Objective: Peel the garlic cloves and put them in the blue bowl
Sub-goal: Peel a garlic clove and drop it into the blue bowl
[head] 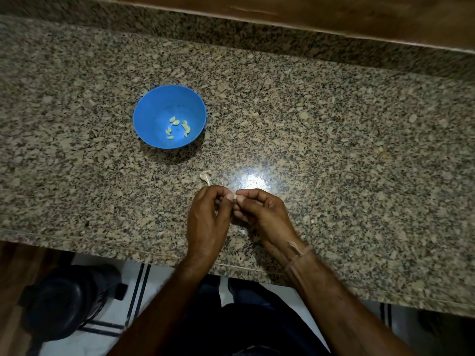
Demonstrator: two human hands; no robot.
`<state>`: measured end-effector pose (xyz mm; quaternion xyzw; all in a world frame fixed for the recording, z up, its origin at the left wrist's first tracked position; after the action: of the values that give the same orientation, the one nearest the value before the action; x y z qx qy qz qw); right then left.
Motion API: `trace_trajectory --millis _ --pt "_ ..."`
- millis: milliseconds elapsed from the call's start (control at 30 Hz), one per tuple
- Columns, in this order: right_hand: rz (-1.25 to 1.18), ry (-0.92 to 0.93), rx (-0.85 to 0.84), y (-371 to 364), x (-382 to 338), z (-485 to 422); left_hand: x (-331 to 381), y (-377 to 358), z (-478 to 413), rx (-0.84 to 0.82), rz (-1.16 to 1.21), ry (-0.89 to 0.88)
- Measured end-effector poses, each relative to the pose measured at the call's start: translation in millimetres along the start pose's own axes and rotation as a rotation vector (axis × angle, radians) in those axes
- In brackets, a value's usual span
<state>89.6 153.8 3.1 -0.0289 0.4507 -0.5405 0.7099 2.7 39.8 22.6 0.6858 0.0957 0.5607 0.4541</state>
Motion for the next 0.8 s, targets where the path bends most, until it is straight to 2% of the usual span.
trace_trajectory --millis 133,267,400,567,800 --pt "0.003 -0.001 0.035 2 2 -1 -8 -4 5 -0.024 0.046 0.15" --pt "0.028 -0.003 0.047 2 3 0 -8 -1 5 0.0 0.046 0.183" --pt "0.042 -0.048 0.061 1 4 2 -3 -2 5 -0.048 0.102 0.121" --pt "0.032 -0.059 0.062 3 3 4 0 0 9 -0.022 0.104 0.097" --pt "0.057 -0.059 0.073 5 5 4 6 7 11 0.05 -0.17 -0.124"
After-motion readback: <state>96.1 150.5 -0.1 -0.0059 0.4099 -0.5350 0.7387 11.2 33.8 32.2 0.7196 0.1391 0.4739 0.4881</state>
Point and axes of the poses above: each hand's wrist, its own z-axis away from the middle knuckle, its own y-axis out of the back of the hand, x = y × z, the point moved 3 cm from there along -z, towards the middle knuckle, and after that the axes turned 14 degrees about -z, right-handed, at the moved point
